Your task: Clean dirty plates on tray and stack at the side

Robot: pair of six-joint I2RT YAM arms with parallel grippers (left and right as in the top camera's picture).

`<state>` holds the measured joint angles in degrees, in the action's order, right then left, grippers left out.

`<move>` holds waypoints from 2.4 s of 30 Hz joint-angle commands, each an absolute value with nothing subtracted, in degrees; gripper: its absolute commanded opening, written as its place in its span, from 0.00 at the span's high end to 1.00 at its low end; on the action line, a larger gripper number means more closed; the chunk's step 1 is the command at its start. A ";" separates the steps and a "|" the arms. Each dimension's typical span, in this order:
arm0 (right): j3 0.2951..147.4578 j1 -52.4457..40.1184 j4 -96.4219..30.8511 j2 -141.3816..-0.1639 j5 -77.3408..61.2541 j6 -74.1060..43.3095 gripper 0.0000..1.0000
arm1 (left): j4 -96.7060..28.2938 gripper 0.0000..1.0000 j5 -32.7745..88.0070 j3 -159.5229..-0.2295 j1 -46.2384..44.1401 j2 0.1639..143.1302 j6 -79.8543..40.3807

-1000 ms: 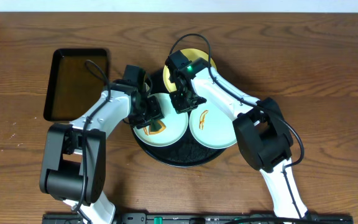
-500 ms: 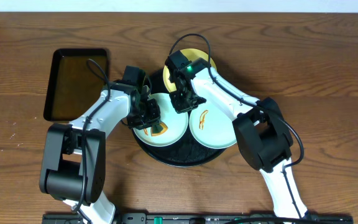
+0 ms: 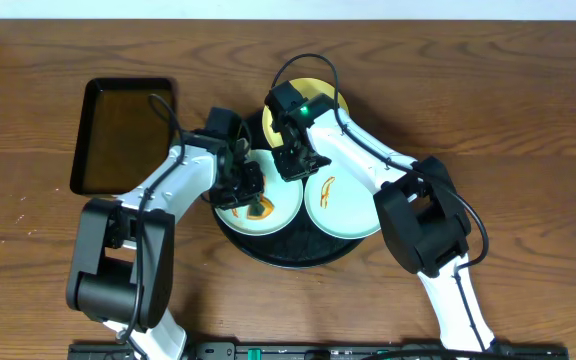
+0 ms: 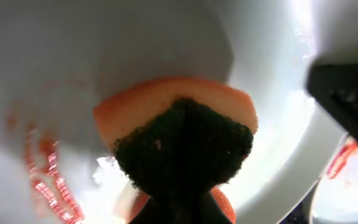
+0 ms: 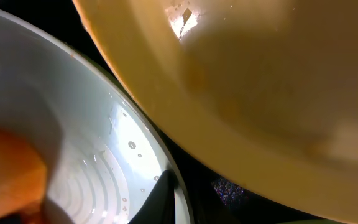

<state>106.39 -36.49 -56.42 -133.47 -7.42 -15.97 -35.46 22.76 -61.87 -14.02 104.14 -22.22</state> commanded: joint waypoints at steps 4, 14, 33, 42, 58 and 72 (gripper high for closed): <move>105.84 -36.84 -56.16 -135.61 -5.37 -16.71 0.91 | -33.28 0.92 19.62 -63.22 -14.50 102.98 -23.53; 105.84 -36.82 -56.18 -135.61 -5.37 -16.71 0.92 | -33.12 0.92 8.67 -59.40 -14.50 103.00 -24.18; 105.84 -36.73 -56.49 -135.61 -5.37 -16.71 0.98 | -39.59 0.93 -3.73 -58.59 -14.50 101.32 -20.38; 105.84 -36.84 -56.18 -135.61 -5.39 -17.12 0.98 | -38.22 0.93 1.72 -60.14 -14.61 96.16 -20.43; 105.84 -36.95 -56.16 -135.68 -5.37 -18.44 0.98 | -31.75 0.93 19.05 -59.83 -14.61 105.89 -24.27; 105.84 -36.95 -56.31 -135.68 -5.32 -18.41 0.98 | -42.22 0.92 -8.56 -60.66 -14.44 107.63 -24.12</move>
